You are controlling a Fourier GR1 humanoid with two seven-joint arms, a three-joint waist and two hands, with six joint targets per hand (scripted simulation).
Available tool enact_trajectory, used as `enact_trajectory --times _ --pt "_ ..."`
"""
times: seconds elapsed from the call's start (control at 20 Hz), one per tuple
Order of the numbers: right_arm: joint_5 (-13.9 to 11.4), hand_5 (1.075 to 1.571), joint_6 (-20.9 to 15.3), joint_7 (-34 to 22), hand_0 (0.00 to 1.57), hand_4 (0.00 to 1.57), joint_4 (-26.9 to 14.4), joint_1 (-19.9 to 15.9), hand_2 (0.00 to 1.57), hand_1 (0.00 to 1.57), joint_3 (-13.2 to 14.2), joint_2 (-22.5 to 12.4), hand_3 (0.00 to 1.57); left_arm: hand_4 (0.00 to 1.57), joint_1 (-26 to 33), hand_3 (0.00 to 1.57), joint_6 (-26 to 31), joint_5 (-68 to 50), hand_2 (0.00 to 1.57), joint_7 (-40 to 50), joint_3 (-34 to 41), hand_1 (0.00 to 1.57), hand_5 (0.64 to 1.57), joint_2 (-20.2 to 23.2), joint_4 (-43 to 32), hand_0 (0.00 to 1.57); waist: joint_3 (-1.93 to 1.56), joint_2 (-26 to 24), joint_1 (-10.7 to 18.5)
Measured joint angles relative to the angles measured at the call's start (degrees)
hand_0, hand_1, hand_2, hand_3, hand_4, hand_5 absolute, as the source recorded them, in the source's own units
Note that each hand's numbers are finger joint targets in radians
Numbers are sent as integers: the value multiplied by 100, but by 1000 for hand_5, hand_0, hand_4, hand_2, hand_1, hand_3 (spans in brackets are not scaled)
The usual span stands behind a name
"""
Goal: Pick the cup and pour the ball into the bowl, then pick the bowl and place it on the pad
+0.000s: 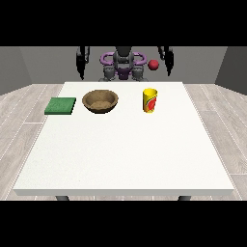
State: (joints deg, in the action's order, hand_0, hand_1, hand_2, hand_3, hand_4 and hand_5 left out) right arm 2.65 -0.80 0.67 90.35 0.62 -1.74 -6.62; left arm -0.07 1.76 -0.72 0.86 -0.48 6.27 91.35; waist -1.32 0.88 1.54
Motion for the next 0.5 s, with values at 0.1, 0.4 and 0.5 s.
enact_trajectory --times 0.1,0.4,0.5 --pt "8 1568 3 -101 0 0 130 -3 0 0 13 -50 0 0 -18 0 15 -10 0 93 14 0 1524 59 141 0 34 -367 -11" --pt "241 1568 18 -221 0 0 385 255 0 0 167 -55 0 0 202 0 49 -386 0 250 -52 0 1530 -115 577 0 102 -1341 -30" --pt "383 1567 20 -171 0 0 420 295 0 0 297 -32 0 0 391 0 -87 -623 0 208 -355 0 1525 -309 777 0 113 -1475 1"
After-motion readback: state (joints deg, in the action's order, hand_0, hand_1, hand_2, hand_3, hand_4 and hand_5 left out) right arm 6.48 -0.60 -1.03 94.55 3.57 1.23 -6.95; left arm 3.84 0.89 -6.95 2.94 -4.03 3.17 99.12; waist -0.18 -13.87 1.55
